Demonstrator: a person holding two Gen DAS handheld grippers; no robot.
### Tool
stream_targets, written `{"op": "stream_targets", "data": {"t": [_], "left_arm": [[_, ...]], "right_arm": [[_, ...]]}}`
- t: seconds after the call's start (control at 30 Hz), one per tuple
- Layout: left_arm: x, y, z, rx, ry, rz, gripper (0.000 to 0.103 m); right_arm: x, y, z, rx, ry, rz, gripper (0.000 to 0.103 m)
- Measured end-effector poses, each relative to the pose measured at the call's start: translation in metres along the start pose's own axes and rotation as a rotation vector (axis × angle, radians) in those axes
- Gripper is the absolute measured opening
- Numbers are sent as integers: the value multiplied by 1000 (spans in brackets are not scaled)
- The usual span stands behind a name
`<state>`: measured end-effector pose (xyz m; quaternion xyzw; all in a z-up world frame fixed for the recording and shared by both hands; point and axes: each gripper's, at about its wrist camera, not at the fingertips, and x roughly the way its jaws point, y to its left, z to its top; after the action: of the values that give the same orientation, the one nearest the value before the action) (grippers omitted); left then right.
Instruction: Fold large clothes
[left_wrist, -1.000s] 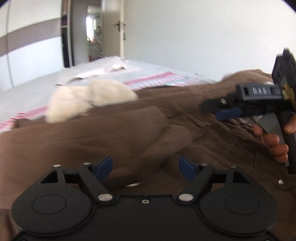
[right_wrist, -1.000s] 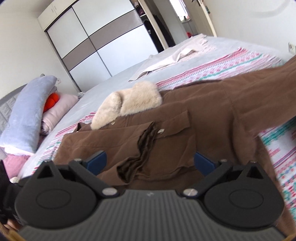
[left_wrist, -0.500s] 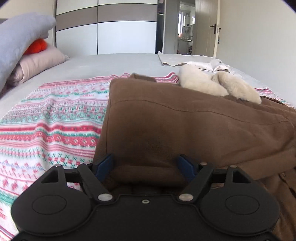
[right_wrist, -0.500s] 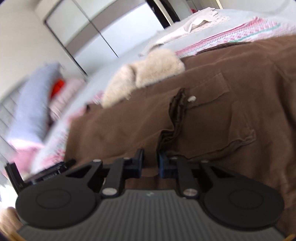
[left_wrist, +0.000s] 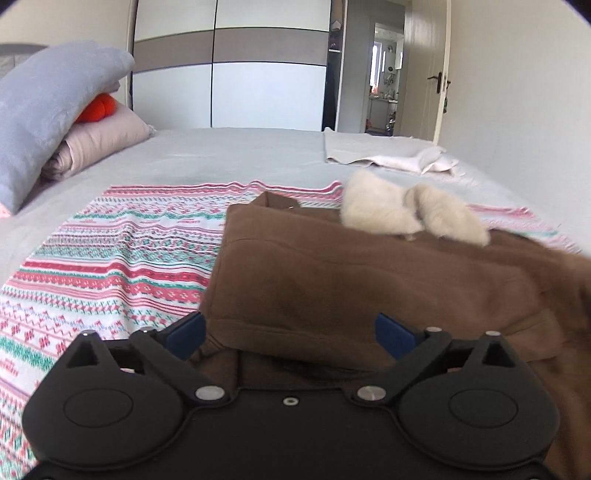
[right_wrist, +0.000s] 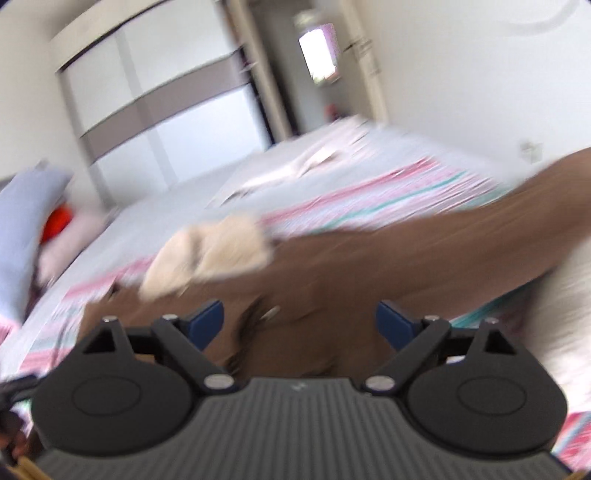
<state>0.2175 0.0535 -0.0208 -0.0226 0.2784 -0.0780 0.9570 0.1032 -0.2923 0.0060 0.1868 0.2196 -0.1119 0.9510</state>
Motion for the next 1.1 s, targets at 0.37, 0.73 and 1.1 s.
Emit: {"op": "stream_targets", "data": {"t": [0.37, 0.73, 1.1], "left_arm": [[-44, -1, -13, -97, -27, -93, 103], [-23, 39, -14, -299, -60, -167, 103], [-8, 61, -7, -363, -55, -159, 103]], "right_arm": [[-67, -133, 35, 293, -236, -371, 101], [-13, -208, 60, 403, -202, -568, 72], [5, -103, 113, 63, -226, -483, 5]]}}
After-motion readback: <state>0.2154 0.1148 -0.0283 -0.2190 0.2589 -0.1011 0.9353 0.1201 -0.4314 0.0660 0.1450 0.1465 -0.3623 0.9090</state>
